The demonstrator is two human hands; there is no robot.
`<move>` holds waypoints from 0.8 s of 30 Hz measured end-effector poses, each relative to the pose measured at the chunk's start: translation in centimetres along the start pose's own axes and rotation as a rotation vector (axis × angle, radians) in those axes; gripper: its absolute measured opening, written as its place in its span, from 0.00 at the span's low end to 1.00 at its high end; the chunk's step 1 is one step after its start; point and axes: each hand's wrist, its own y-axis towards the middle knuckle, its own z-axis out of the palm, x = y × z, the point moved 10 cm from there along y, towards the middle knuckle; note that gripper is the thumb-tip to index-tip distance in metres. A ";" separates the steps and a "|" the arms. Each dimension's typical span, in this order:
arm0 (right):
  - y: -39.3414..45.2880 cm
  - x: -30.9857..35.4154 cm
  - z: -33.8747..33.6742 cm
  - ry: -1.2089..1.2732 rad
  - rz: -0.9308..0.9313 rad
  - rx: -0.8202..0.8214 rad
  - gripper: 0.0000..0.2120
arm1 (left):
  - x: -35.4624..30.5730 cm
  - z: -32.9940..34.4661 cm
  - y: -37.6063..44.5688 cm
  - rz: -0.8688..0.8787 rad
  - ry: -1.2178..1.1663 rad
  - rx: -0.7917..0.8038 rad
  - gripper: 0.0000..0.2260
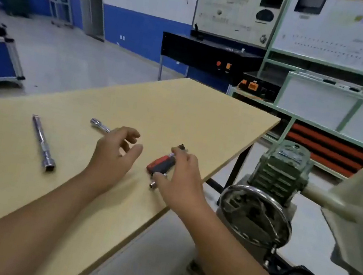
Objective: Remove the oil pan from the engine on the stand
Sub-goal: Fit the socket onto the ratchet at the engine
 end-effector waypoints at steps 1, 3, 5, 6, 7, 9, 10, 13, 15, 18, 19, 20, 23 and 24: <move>0.6 0.0 0.2 -0.026 0.015 -0.023 0.23 | -0.3 0.5 0.0 0.035 0.034 0.034 0.08; 1.2 -0.5 0.3 -0.057 0.059 -0.083 0.11 | -0.3 1.3 0.1 0.061 0.105 0.088 0.07; 1.5 -0.9 0.5 -0.107 0.052 -0.120 0.08 | 0.6 1.5 0.1 0.010 0.105 0.105 0.08; 1.6 -0.5 0.6 -0.122 0.038 -0.122 0.07 | 1.0 1.3 0.2 -0.019 0.104 0.101 0.11; 1.8 -0.4 0.6 -0.136 0.040 -0.120 0.09 | 1.5 1.2 0.3 -0.050 0.083 0.110 0.12; 2.1 -0.9 0.0 -0.168 0.102 -0.101 0.15 | 1.6 2.0 0.2 -0.066 0.038 0.183 0.14; 2.2 -1.4 -0.5 -0.197 0.159 -0.080 0.17 | 1.1 2.8 0.0 -0.037 0.041 0.238 0.13; 2.1 -3.2 -1.5 -0.224 0.287 -0.007 0.19 | -0.1 5.3 -1.0 0.071 0.235 0.444 0.17; 1.7 -3.5 -2.0 -0.216 0.293 -0.019 0.19 | -0.2 6.1 -1.5 0.109 0.427 0.510 0.21; 0.8 -2.6 -2.3 -0.240 0.229 -0.163 0.16 | -0.4 5.9 -1.6 0.091 0.476 0.475 0.19; 0.6 -2.3 -2.3 -0.264 0.220 -0.217 0.14 | -0.7 5.9 -1.5 0.088 0.475 0.448 0.16; 0.5 -1.9 -2.1 -0.308 0.226 -0.249 0.13 | -0.9 5.9 -1.6 0.083 0.475 0.426 0.13; 0.6 -0.4 -0.8 -0.464 0.226 -0.255 0.15 | -1.1 5.8 -1.6 0.042 0.484 0.370 0.07; 0.5 -0.3 -0.6 -0.446 0.231 -0.253 0.16 | -1.0 5.8 -1.6 0.034 0.500 0.362 0.06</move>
